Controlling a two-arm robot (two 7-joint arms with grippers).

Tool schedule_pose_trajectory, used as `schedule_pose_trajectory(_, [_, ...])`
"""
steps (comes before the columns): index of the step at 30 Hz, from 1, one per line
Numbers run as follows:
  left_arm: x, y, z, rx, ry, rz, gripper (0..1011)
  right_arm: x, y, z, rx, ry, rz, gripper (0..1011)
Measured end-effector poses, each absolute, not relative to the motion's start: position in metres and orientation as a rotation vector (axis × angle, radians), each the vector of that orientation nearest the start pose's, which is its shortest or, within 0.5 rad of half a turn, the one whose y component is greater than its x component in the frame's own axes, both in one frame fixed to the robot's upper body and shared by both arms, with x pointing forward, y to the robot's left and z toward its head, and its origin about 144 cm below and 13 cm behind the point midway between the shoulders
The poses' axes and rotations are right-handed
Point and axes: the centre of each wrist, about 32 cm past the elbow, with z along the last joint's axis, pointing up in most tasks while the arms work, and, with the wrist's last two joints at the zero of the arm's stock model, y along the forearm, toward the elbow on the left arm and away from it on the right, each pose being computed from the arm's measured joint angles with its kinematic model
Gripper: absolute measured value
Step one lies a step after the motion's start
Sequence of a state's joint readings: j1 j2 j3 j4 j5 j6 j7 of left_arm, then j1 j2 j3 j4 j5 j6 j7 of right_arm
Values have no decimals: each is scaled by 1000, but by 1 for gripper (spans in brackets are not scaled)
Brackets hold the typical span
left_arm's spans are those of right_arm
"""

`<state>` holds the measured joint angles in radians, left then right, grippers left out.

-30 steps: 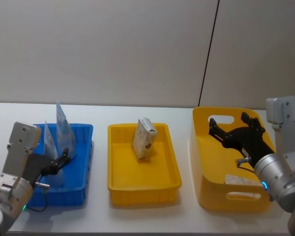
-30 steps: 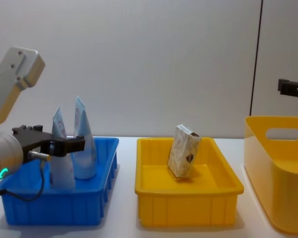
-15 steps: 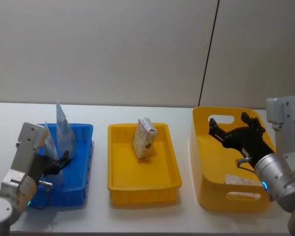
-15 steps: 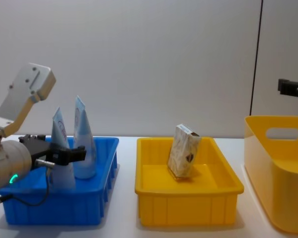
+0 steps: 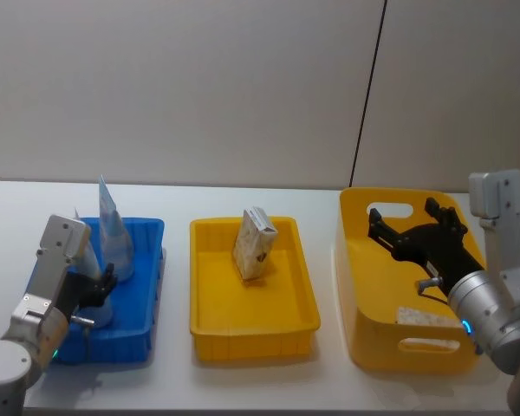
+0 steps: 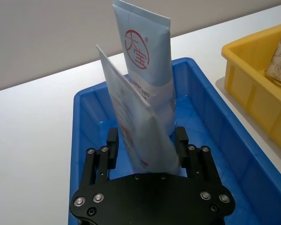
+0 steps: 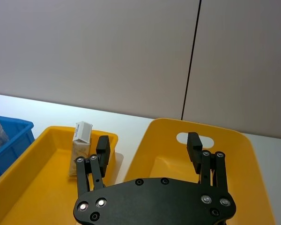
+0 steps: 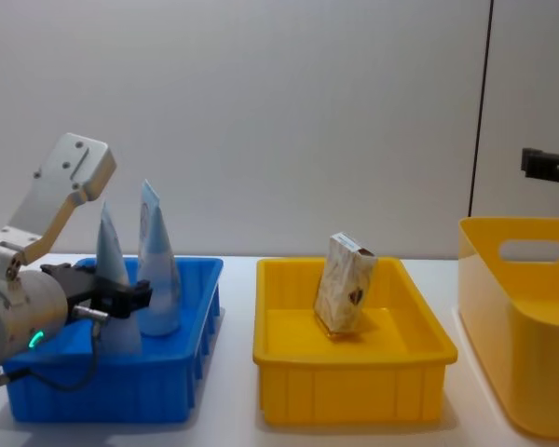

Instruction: Bimanual collaborative sorting of washing and personal care products

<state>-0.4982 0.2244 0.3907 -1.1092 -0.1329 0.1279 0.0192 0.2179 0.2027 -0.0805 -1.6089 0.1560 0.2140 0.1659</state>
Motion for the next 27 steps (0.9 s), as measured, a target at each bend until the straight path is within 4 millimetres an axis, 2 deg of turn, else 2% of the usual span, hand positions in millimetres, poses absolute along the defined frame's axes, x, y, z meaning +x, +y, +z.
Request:
schedule_pose_trajectory(1, [584,217,1170,313,-87,1353,707,513,-259,1230,-32,-66,-1330,1002])
schedule_pose_trajectory(6, [587,217,1170,319,-91,1354,529,513,-259,1230,-32,-66,-1330,1002])
schedule_pose_trajectory(12, [588,216,1171,325,-97,1353,400,513,-259,1230,-32,-66,-1330,1002])
schedule_pose_trajectory(27, [583,212,1181,316,-128,1356,310,513,-259,1230,-32,-66,-1330,1002])
